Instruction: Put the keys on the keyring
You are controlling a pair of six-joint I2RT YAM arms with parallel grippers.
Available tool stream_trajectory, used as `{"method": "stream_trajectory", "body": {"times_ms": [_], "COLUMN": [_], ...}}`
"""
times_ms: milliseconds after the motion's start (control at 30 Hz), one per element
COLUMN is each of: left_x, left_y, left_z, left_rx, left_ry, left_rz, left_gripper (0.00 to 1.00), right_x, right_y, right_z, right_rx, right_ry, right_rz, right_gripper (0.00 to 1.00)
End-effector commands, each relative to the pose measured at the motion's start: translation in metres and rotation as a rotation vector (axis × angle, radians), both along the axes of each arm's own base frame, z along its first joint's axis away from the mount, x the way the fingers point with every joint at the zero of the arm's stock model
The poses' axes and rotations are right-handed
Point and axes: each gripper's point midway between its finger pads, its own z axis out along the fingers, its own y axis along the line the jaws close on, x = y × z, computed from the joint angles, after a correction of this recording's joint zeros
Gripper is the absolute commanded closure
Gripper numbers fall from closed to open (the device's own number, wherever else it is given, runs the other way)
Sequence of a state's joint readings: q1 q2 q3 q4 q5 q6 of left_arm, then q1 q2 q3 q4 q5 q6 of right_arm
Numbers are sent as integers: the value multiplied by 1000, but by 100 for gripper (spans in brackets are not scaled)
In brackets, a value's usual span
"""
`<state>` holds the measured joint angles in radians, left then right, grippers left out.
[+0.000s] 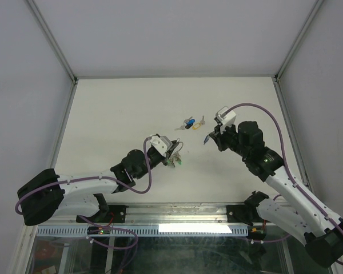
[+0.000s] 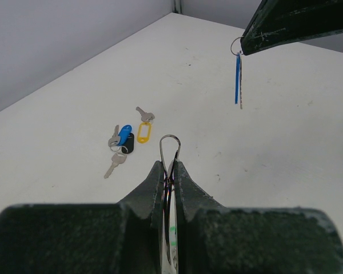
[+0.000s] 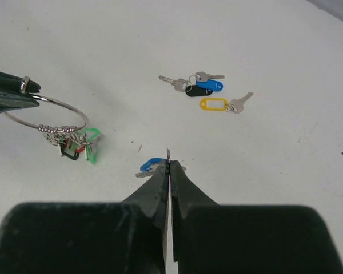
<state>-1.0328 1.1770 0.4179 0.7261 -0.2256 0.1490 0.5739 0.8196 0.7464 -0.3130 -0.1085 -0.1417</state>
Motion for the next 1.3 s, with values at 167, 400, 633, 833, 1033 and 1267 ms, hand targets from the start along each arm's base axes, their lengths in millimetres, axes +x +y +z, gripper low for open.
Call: {"method": "stream_trajectory", "body": {"times_ms": [167,400,633,833,1033,1267], "left_x": [-3,-3,-14,-18,-17,-17], "left_y": [-4,-5,-11,-13,-14,-14], "left_z": [29,27,26,25,24,23], "left_rx": [-96,-86,-75,-65,-61,-60], "left_ry": [-42,-41,-64,-75,-75,-72], "left_rz": [-24,-33,-107,-132,-133,-129], "left_gripper": [100,100,100,100,100,100], "right_x": [2,-28,-41,-37,-34,-38], "right_y": [8,50,76,88,95,101], "right_z": [11,12,15,16,17,15], "right_rx": [-65,-156,-227,-261,-261,-257], "right_ry": [-139,-358,-485,-554,-575,-572], "right_rz": [116,367,456,426,408,434], "right_gripper": [100,100,100,100,100,100]}}
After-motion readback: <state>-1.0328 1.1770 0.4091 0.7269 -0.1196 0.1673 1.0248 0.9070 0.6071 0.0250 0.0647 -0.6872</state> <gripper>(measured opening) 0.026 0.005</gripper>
